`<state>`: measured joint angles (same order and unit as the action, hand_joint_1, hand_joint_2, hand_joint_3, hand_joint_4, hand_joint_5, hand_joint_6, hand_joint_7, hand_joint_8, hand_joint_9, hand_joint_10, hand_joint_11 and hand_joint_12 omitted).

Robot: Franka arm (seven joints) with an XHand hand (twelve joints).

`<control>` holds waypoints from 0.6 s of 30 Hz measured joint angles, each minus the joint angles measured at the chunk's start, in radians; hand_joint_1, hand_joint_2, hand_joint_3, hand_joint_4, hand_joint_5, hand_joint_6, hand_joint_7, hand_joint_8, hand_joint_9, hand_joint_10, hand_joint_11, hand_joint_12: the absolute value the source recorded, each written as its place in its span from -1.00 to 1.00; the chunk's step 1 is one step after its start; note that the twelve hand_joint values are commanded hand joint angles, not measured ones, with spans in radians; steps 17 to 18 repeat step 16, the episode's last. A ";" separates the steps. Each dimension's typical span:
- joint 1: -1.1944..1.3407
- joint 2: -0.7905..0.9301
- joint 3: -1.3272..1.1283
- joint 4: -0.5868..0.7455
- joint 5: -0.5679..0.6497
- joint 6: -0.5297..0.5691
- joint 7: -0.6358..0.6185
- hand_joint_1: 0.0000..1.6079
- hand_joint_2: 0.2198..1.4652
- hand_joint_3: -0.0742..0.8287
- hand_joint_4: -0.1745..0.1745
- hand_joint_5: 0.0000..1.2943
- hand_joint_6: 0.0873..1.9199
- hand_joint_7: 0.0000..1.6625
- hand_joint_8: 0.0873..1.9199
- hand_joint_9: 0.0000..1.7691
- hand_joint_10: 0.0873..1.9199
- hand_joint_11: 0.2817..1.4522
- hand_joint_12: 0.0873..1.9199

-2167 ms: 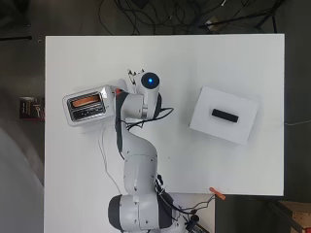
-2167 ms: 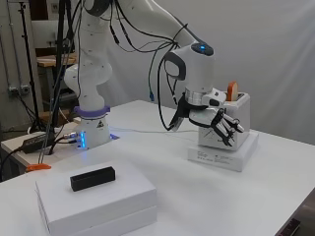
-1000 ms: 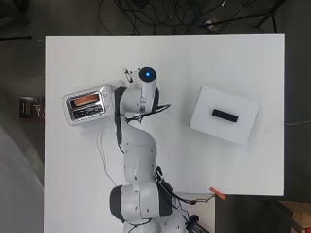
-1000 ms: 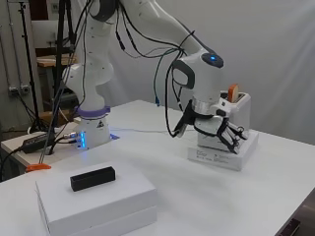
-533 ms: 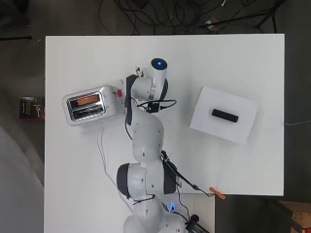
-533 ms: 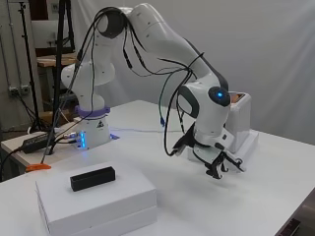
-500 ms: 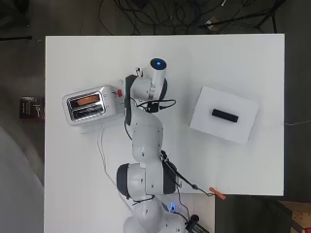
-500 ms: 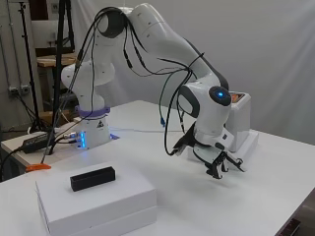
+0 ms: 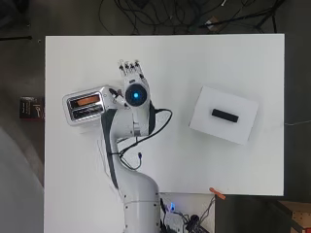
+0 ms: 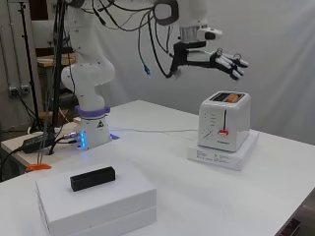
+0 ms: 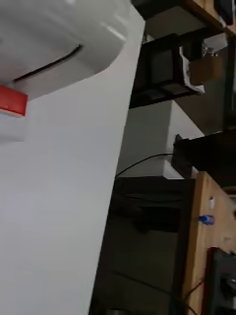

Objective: Teleoperate dual arm-hand system to toast a bread

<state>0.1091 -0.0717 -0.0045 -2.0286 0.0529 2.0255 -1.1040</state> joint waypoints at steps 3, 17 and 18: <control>0.000 -0.175 0.037 -0.040 -0.040 -0.057 0.049 -1.00 0.27 -0.84 -0.37 -0.57 -1.00 -0.36 -1.00 -0.12 -1.00 -0.58 -1.00; 0.009 -0.419 0.105 -0.199 -0.084 -0.093 0.132 -1.00 0.39 -0.83 0.02 -0.17 -1.00 -0.36 -1.00 -0.15 -1.00 -0.58 -1.00; 0.009 -0.419 0.105 -0.199 -0.084 -0.093 0.132 -1.00 0.39 -0.83 0.02 -0.17 -1.00 -0.36 -1.00 -0.15 -1.00 -0.58 -1.00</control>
